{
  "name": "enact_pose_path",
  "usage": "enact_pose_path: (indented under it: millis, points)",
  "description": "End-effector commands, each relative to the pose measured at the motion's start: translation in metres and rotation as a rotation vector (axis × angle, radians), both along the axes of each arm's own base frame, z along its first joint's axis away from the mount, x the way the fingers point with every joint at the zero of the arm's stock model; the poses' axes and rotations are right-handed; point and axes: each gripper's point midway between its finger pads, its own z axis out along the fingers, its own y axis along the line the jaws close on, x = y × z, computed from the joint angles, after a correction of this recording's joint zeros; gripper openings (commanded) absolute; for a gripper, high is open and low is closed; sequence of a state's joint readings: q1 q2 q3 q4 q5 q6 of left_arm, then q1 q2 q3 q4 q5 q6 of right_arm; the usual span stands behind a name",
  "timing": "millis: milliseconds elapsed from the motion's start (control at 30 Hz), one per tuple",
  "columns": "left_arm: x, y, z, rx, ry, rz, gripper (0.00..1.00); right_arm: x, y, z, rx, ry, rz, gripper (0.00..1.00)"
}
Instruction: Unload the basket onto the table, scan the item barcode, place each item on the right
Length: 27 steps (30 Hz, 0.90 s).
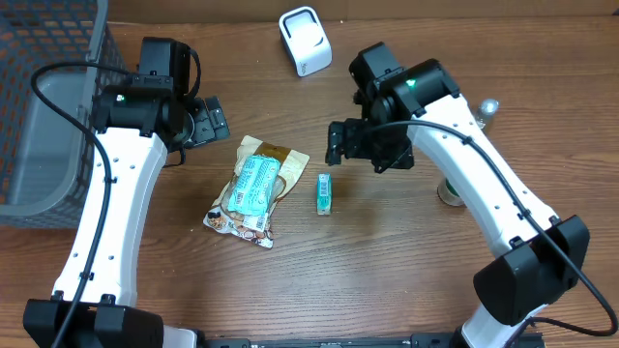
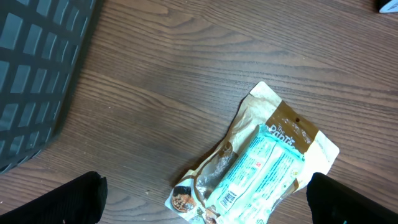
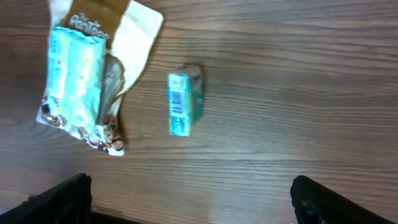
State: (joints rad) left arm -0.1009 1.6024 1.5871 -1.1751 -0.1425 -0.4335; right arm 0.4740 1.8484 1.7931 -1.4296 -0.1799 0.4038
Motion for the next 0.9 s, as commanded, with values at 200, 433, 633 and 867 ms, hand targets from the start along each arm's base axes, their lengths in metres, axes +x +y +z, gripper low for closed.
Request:
enact_pose_path:
  millis: [200,433,633,867]
  points:
    - [0.003,-0.001,0.006,0.001,-0.017,-0.017,1.0,0.039,-0.028,0.02,-0.095,-0.181,-0.078,0.52]
    - [0.003,-0.001,0.006,0.001,-0.017,-0.017,1.0,0.102,-0.121,0.097,-0.176,-0.438,-0.318,0.04]
    - [0.003,-0.001,0.006,0.001,-0.017,-0.017,1.0,0.111,-0.191,0.1,-0.21,-0.429,-0.477,0.04]
    - [0.003,-0.001,0.006,0.001,-0.017,-0.017,1.0,0.117,-0.239,0.075,-0.252,-0.366,-0.56,0.04]
